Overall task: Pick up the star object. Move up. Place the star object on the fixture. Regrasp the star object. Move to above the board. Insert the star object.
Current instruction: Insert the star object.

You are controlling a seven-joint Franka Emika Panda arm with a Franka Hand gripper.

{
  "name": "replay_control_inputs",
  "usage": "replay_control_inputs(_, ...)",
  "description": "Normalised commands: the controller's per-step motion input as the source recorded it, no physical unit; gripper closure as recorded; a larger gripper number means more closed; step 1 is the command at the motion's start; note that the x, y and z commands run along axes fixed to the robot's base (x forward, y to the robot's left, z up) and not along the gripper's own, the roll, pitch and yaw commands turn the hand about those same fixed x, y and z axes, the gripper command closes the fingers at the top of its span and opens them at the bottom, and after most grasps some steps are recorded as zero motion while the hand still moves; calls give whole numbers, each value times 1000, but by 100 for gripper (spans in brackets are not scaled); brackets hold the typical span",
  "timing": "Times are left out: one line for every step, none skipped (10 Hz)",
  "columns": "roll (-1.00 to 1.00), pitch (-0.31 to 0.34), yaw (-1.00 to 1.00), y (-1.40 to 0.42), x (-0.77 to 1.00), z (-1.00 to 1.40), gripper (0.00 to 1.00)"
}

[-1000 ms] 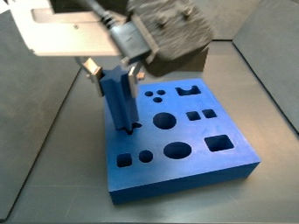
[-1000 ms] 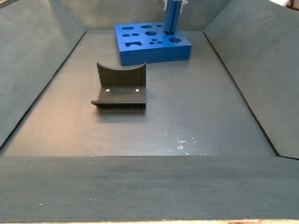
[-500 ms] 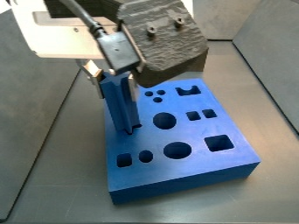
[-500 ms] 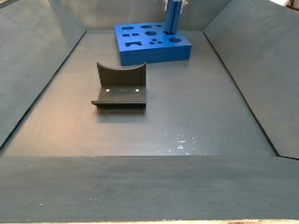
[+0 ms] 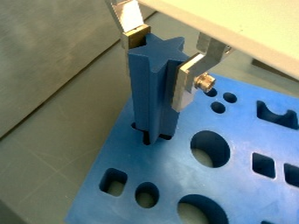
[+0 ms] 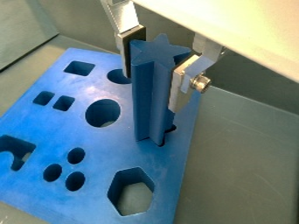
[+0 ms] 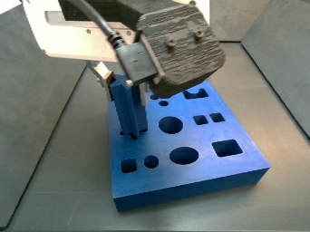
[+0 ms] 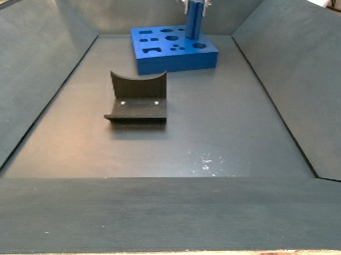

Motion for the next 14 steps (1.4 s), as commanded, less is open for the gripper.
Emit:
replay_control_inputs(20,0,0,0,-63,-14,100)
replay_control_inputs(300,80,-223,-131,-134,-191,100)
replay_control_inputs(154,23,-171,-97,-114,-43,100)
replay_control_inputs(0,0,0,0,0,-77,100)
replay_control_inputs(151,0,0,-143,91,-826,100)
replay_control_inputs(83,-37,-37,-214,60,-1000,100)
replay_control_inputs(0,0,-43,-151,114,-1000,100)
replay_control_inputs(0,0,-94,-146,129,-1000,100)
replay_control_inputs(-74,0,-146,-74,123,-1000,100)
replay_control_inputs(-126,0,-97,0,106,-1000,100)
replay_control_inputs(-137,0,0,0,0,-403,100)
replay_control_inputs(0,0,0,0,0,-57,100)
replay_control_inputs(0,-69,0,0,0,-777,100)
replay_control_inputs(0,-91,0,0,0,-1000,100)
